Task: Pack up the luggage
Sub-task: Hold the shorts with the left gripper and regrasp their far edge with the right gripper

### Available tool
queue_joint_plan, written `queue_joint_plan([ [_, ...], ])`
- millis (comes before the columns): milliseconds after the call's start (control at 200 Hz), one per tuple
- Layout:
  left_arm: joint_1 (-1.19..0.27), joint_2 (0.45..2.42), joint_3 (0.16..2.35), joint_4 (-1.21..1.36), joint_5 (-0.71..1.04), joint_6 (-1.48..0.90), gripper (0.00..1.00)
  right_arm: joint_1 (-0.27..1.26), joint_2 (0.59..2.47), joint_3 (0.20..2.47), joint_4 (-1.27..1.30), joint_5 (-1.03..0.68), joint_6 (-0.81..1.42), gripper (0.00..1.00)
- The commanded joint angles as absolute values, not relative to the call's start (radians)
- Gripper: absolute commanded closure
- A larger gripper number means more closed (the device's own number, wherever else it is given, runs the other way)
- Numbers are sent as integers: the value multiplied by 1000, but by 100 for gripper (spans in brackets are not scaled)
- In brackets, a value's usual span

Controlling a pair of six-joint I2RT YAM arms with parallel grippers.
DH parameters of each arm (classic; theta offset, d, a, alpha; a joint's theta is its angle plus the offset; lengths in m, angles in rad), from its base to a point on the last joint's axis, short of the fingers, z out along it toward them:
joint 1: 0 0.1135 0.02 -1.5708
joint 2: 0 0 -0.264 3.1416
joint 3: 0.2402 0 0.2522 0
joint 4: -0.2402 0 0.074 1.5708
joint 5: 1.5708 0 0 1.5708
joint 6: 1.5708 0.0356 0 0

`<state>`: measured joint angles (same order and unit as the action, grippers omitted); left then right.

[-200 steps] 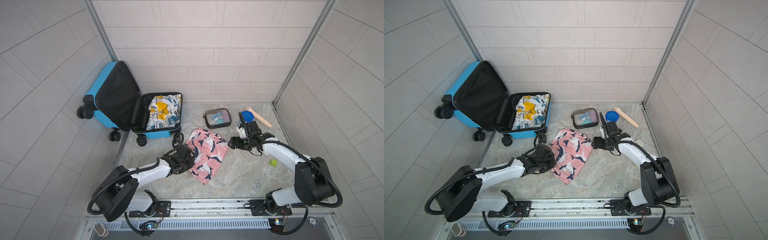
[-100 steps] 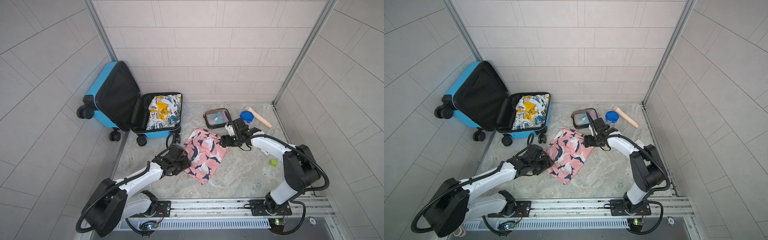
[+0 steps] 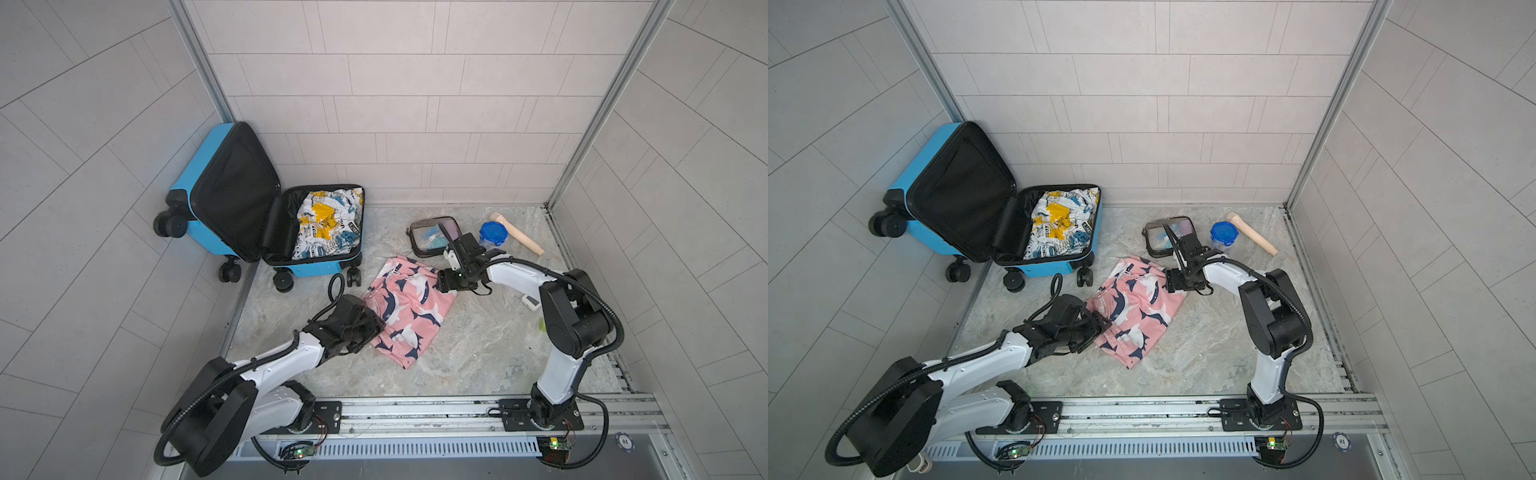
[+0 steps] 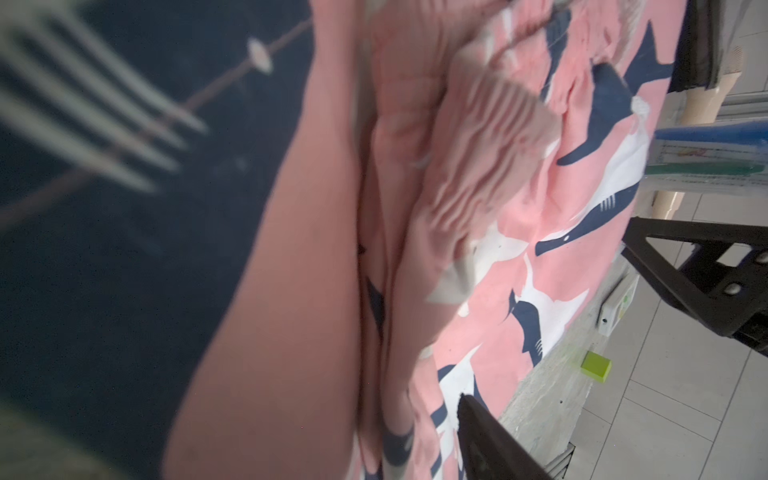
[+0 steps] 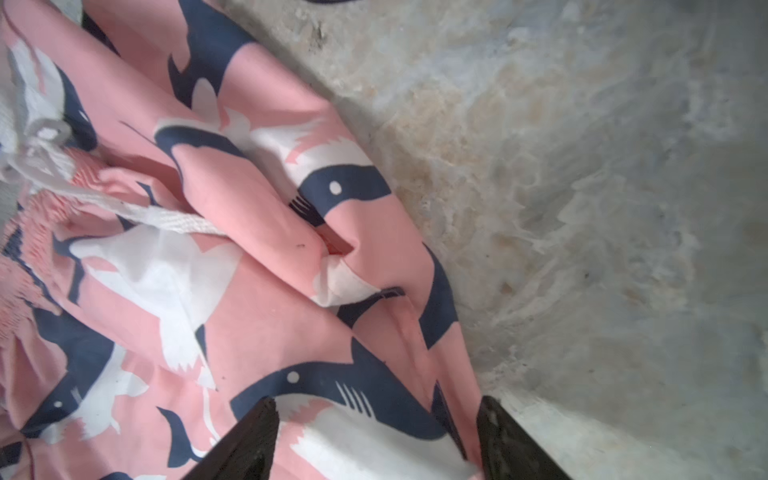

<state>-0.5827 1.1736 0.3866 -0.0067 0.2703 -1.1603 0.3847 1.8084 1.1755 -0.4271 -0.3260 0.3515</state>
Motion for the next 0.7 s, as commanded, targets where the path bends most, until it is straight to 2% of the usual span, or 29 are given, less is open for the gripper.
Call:
queue_joint_plan([
  [0,-579,1205,386,69,274,-1186,27,403,1802,1147,-408,-358,381,37],
  [145,-578,1255,386,85,266,-1179,27,434,1773,1093,-393,-362,413,63],
  [300,-563,1252,402,16,233,-1138,31,471,1703,1000,-369,-360,464,77],
  [570,-513,1188,441,-111,155,-1066,33,600,1501,809,-309,-314,616,78],
  [695,-464,1180,456,-138,179,-1029,31,690,1410,728,-292,-260,696,70],
])
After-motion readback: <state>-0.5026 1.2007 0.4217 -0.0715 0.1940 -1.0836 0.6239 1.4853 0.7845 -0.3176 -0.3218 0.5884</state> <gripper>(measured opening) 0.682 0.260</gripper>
